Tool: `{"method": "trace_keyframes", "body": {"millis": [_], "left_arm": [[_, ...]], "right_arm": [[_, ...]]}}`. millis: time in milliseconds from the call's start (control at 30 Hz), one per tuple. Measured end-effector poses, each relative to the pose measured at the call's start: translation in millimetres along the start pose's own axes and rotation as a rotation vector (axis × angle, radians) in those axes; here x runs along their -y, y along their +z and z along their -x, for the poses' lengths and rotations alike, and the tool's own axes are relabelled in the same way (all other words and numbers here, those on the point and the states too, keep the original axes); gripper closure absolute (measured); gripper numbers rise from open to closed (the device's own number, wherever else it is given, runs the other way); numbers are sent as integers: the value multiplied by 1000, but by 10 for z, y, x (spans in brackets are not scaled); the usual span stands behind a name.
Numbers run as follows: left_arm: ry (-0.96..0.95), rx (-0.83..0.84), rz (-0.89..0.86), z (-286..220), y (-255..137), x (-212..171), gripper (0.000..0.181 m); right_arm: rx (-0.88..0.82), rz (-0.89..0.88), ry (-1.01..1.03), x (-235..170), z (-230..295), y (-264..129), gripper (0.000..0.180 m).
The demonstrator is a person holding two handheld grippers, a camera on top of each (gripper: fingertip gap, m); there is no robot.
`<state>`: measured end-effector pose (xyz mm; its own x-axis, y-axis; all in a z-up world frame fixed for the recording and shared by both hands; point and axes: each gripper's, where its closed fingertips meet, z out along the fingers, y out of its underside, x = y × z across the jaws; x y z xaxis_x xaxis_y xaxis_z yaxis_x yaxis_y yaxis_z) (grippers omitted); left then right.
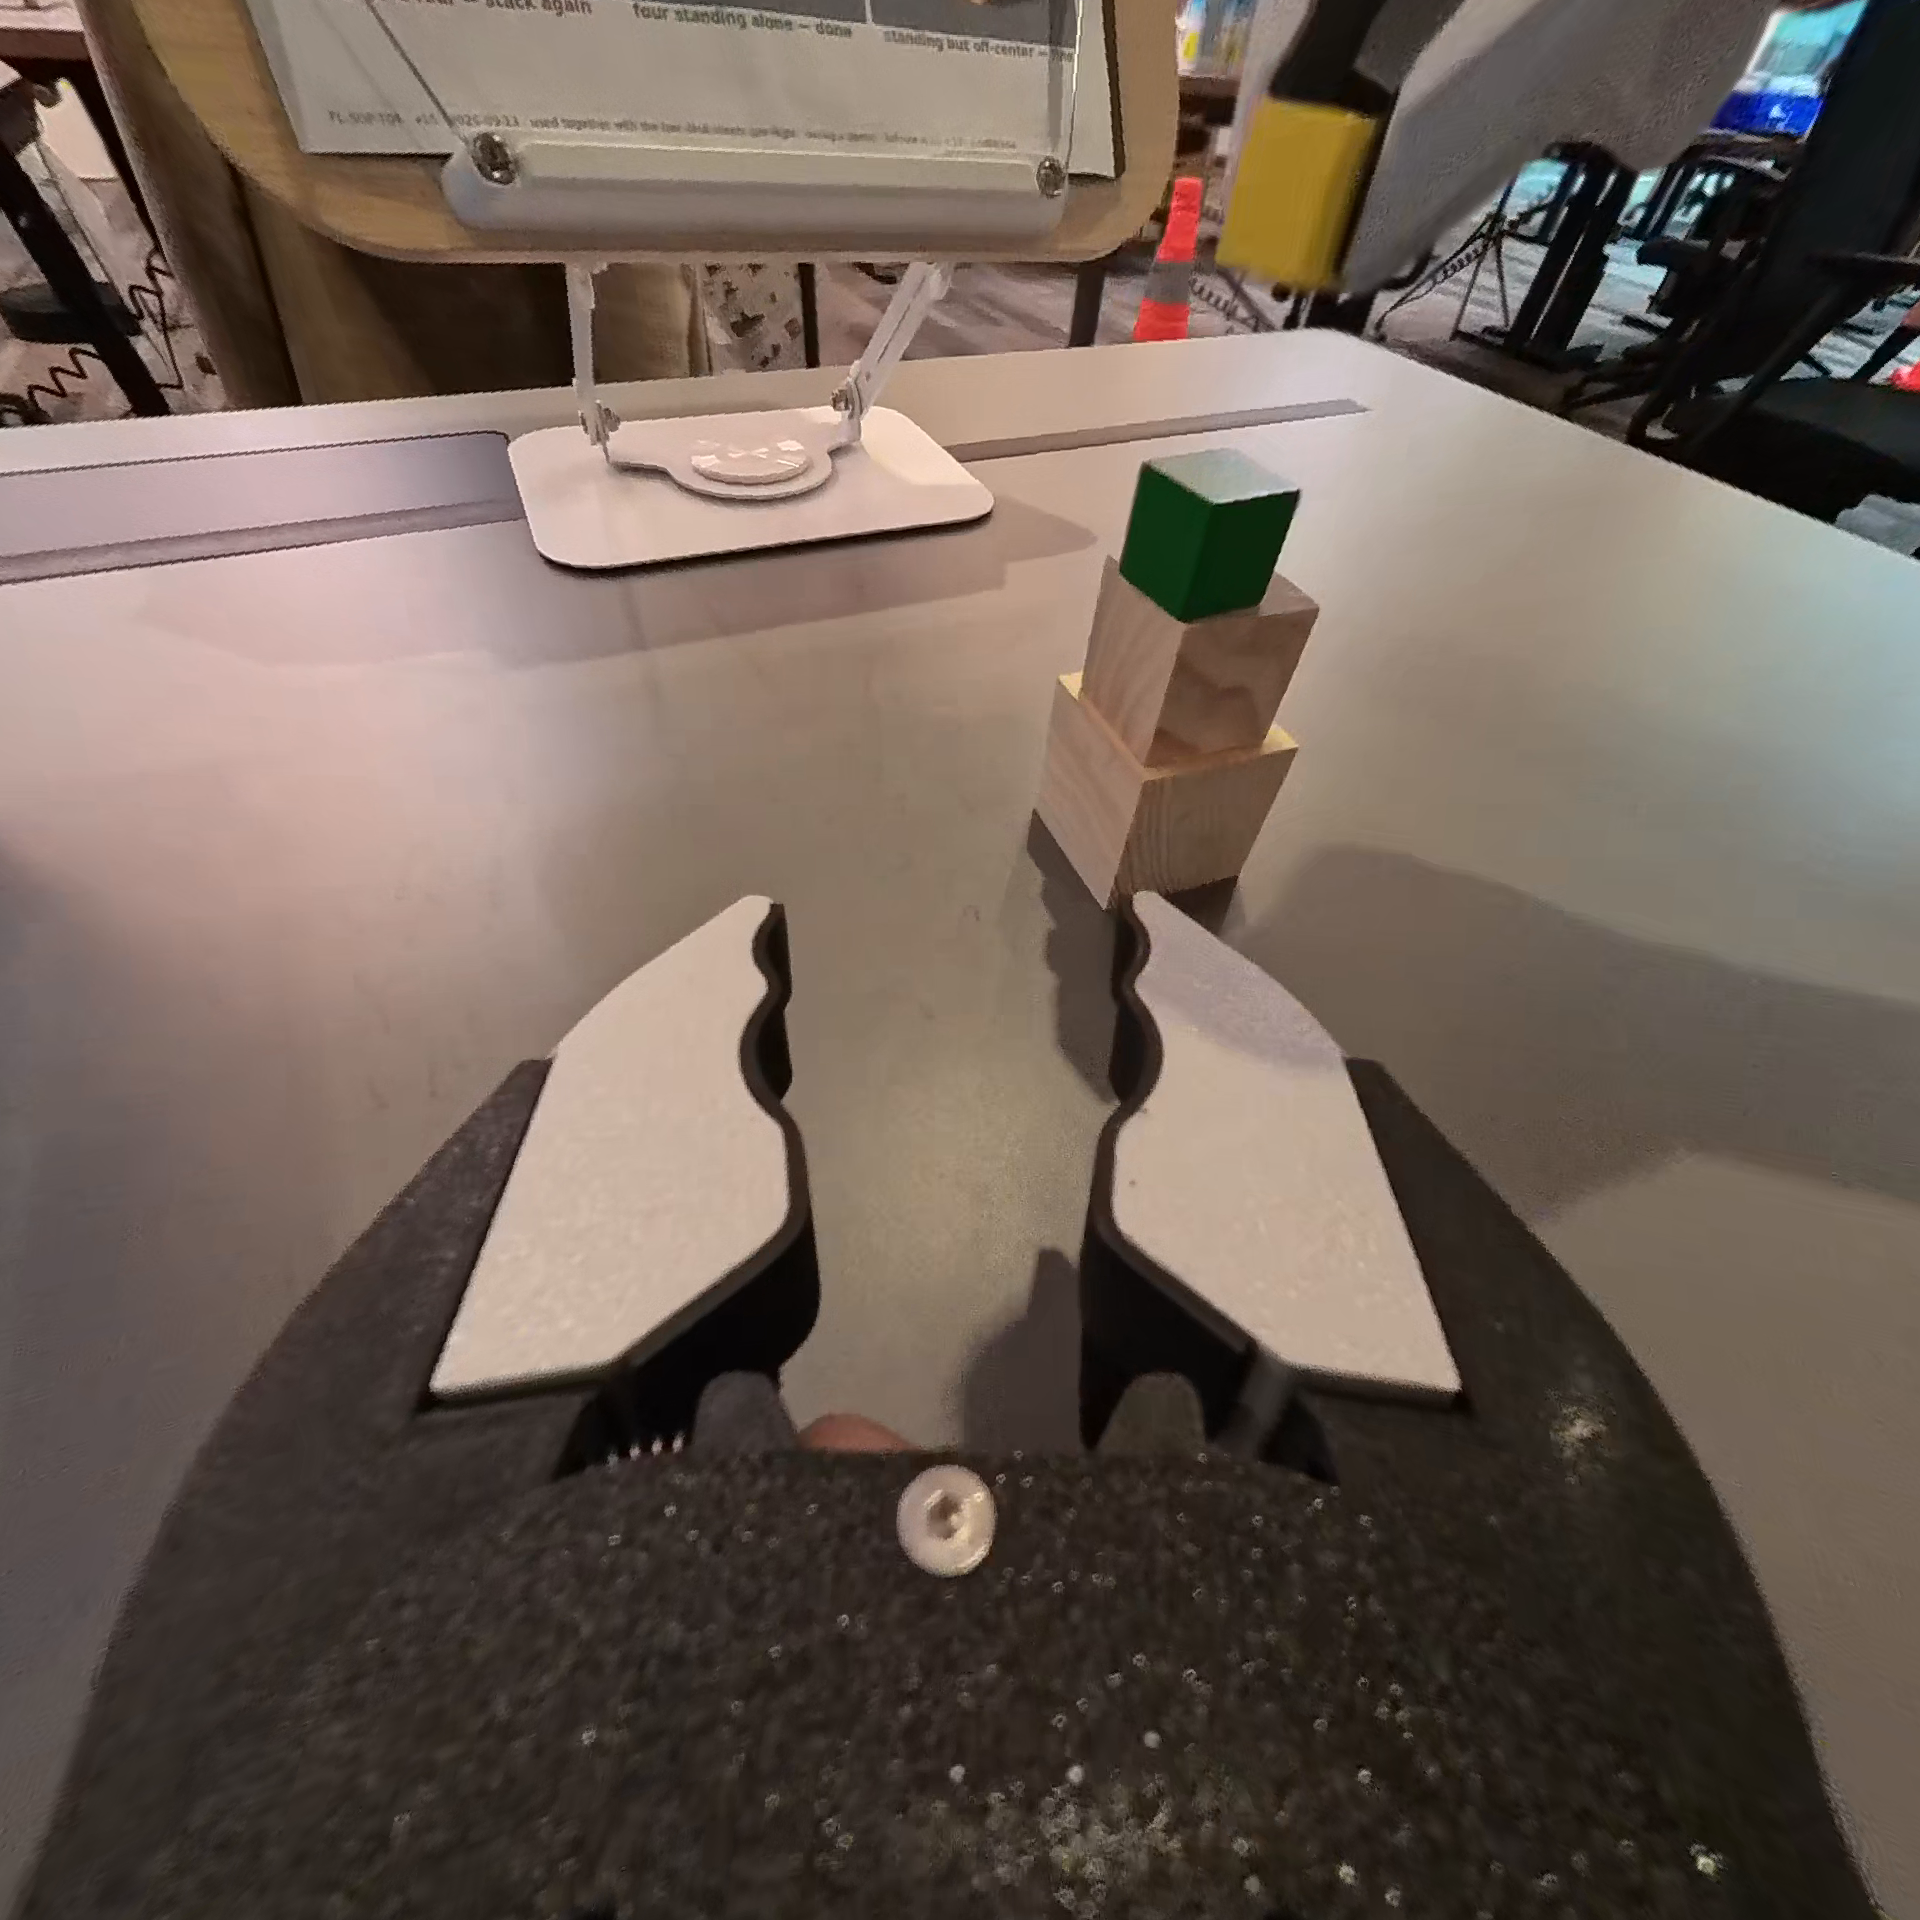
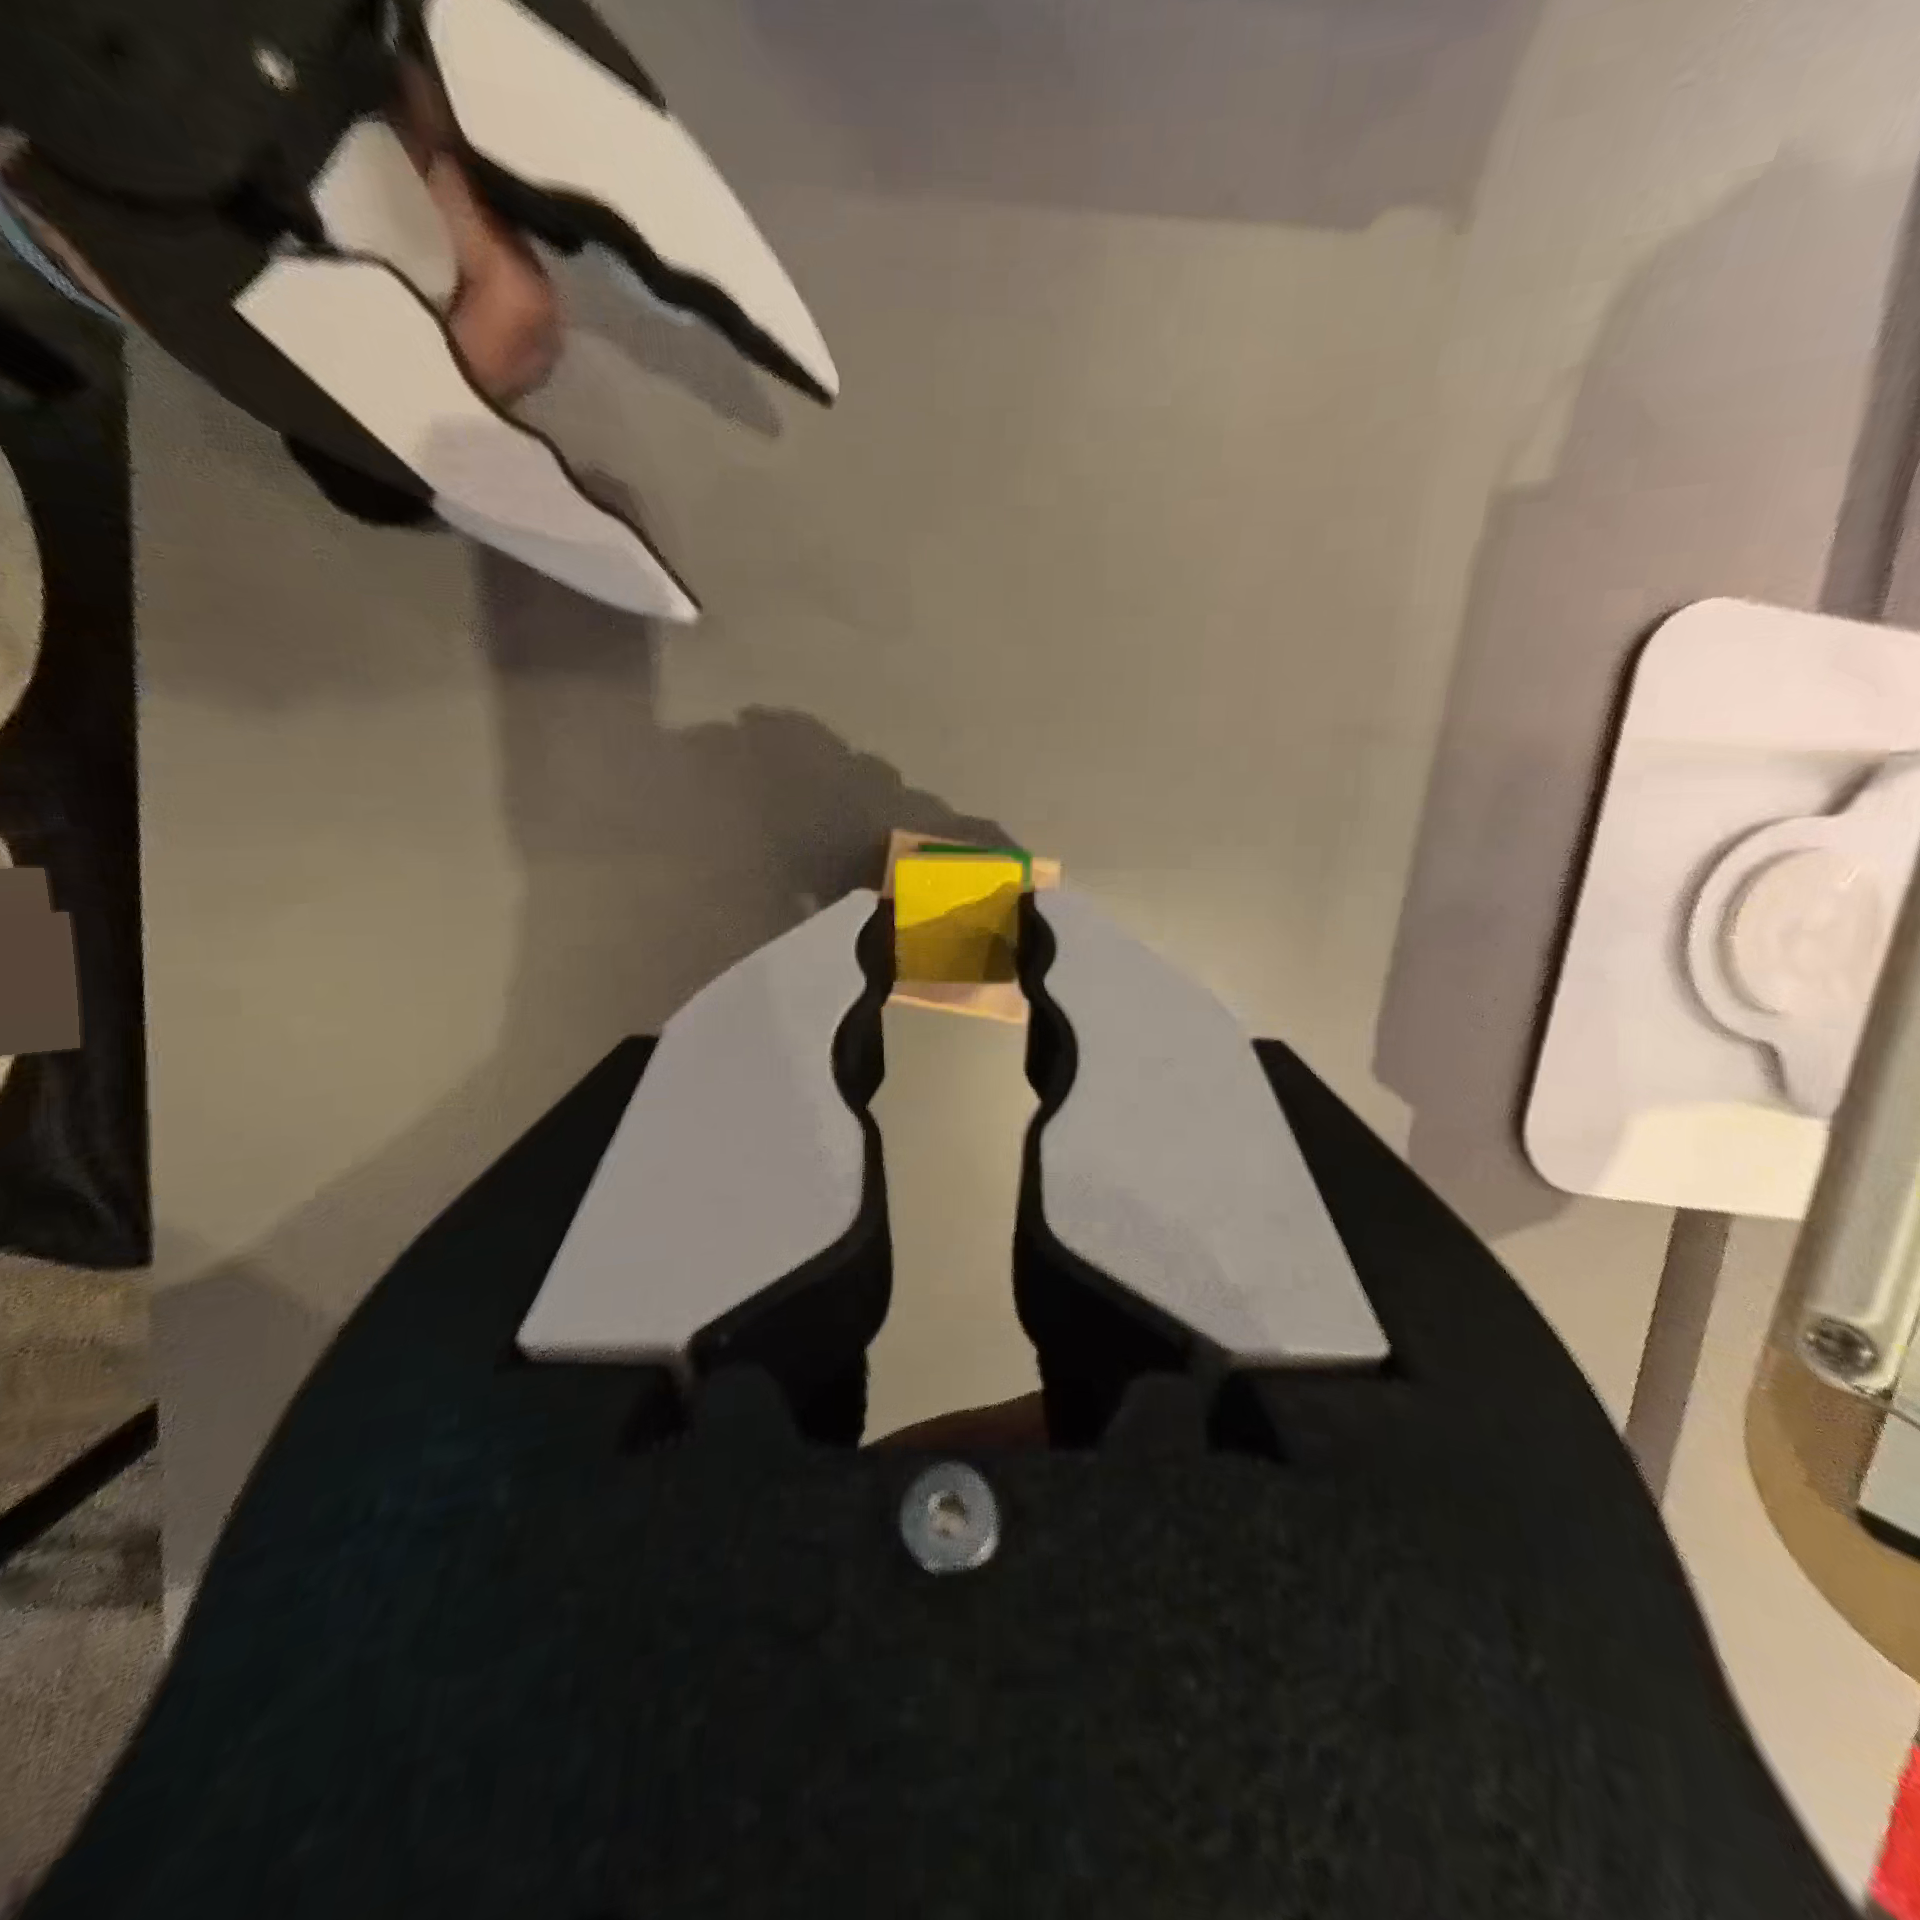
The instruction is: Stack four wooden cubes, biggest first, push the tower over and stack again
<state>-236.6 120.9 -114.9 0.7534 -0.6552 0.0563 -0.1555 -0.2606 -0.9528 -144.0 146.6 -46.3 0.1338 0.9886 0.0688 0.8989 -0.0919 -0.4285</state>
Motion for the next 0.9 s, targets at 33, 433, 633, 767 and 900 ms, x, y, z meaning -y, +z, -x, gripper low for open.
{"method": "trace_keyframes", "body": {"millis": [33, 433, 633, 767, 900], "left_arm": [[11, 3, -1, -8, -1, 0, 122], [42, 1, 7, -44, 8, -13, 122], [61, 5, 8, -59, 10, -17, 122], [64, 8, 10, -60, 13, -19, 121], [57, 8, 4, -53, 6, -11, 121]], "right_arm": [[-7, 34, 2, -37, 2, 48, 157], [-17, 71, 68, -113, -57, 170, 156], [-12, 66, 74, -107, -53, 197, 157], [-91, -26, 62, 2, -118, 56, 152], [-310, -327, 102, 293, -92, -469, 148]]}}
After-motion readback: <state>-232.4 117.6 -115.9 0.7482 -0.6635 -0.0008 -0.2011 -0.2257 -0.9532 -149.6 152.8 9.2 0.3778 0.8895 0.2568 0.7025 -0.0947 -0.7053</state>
